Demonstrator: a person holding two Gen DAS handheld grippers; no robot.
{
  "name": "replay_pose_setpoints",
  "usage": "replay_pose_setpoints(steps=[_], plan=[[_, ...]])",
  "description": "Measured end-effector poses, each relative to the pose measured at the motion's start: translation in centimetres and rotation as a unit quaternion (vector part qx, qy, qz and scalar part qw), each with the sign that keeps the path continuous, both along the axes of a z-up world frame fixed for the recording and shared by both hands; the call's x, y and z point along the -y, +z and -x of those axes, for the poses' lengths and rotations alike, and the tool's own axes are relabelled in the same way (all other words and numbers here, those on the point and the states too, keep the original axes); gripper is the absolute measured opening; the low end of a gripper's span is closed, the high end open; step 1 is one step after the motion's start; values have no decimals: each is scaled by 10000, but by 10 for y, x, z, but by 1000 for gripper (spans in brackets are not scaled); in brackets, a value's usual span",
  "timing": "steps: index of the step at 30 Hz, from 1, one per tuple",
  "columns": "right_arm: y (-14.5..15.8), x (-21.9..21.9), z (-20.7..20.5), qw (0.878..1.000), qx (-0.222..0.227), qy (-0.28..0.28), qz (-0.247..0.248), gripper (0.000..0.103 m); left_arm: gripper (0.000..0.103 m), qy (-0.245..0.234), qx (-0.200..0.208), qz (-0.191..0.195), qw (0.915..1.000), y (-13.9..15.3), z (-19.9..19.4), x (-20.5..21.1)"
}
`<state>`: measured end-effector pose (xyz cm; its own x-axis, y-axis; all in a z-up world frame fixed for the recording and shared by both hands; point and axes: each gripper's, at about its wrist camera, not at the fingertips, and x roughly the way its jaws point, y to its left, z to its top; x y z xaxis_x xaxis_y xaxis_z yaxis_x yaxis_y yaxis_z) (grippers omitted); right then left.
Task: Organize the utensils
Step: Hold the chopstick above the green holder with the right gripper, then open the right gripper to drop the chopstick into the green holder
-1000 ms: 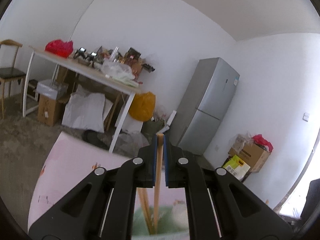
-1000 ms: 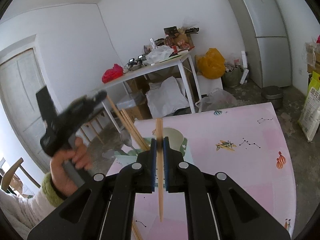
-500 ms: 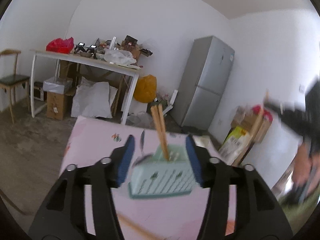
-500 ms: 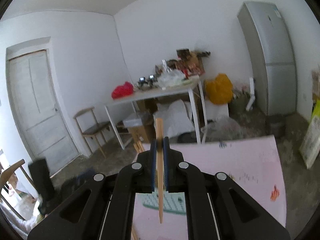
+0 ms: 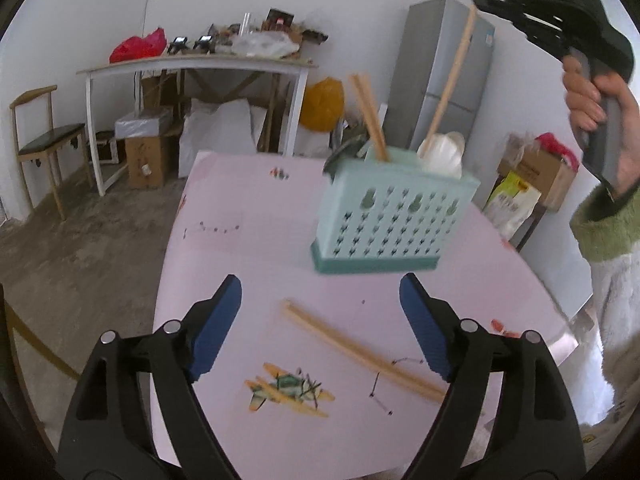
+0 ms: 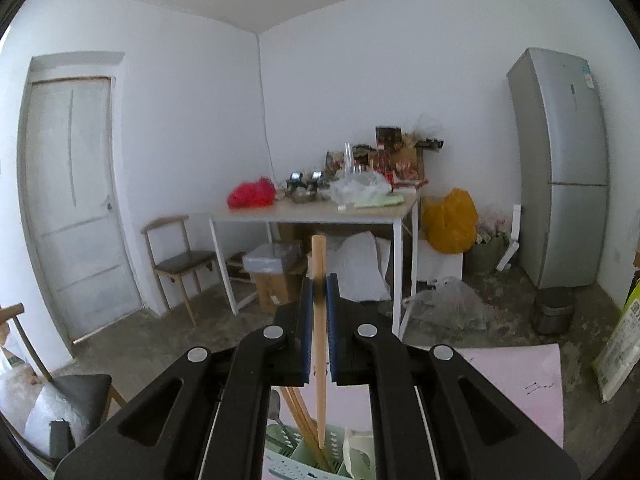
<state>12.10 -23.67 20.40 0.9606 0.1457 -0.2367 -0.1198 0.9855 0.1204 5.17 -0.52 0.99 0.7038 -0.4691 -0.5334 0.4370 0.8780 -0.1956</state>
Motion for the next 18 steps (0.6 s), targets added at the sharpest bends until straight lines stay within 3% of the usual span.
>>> replay_pose_setpoints(steps=[11, 12, 14, 18], plan=[[-75, 16, -51, 9919, -1202, -405, 61, 10, 84, 63, -8, -232, 9997, -14, 1, 1], [-75, 20, -50, 9915, -1216, -468, 37, 14, 85, 91, -60, -269, 9996, -17, 0, 1], [-71, 29, -40, 9924, -1080, -594, -55, 35, 85, 120, -132, -327, 9993, -20, -1, 2], [-52, 42, -9, 9948, -669, -738, -221, 41, 85, 164, -246, -435, 9986, -25, -3, 4]])
